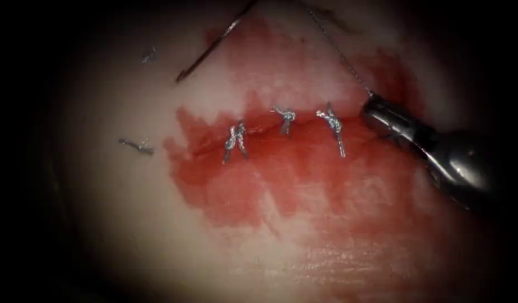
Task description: Wound Closure
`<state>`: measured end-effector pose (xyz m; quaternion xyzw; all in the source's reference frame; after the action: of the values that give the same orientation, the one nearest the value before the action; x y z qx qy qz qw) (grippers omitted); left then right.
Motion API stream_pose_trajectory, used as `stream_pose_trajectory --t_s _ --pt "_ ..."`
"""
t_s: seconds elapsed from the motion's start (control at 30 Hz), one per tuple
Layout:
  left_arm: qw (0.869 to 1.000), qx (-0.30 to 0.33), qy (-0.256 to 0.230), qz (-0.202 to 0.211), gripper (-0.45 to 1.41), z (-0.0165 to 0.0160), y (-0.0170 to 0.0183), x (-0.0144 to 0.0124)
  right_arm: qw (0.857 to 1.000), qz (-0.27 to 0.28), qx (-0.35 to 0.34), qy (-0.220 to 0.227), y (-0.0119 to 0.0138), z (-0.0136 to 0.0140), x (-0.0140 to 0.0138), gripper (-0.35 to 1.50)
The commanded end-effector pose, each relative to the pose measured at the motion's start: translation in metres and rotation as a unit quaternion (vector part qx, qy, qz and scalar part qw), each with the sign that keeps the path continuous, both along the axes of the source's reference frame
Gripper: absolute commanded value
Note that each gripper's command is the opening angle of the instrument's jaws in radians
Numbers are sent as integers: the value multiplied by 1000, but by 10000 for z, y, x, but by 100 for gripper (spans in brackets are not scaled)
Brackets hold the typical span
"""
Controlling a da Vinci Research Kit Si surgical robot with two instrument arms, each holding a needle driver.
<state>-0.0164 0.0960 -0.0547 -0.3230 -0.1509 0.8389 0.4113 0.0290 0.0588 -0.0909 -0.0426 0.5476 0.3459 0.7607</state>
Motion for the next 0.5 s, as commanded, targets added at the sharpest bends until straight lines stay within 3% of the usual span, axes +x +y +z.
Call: stream_pose_trajectory --t_s 0.03,0.5 --pt "1000 0 -1 -3 -35 -2 11 -3 1000 0 -1 0 -3 9 5 -35" --pt "1000 -1 13 -11 -35 -4 20 -3 1000 8 -12 6 -9 6 8 -35"
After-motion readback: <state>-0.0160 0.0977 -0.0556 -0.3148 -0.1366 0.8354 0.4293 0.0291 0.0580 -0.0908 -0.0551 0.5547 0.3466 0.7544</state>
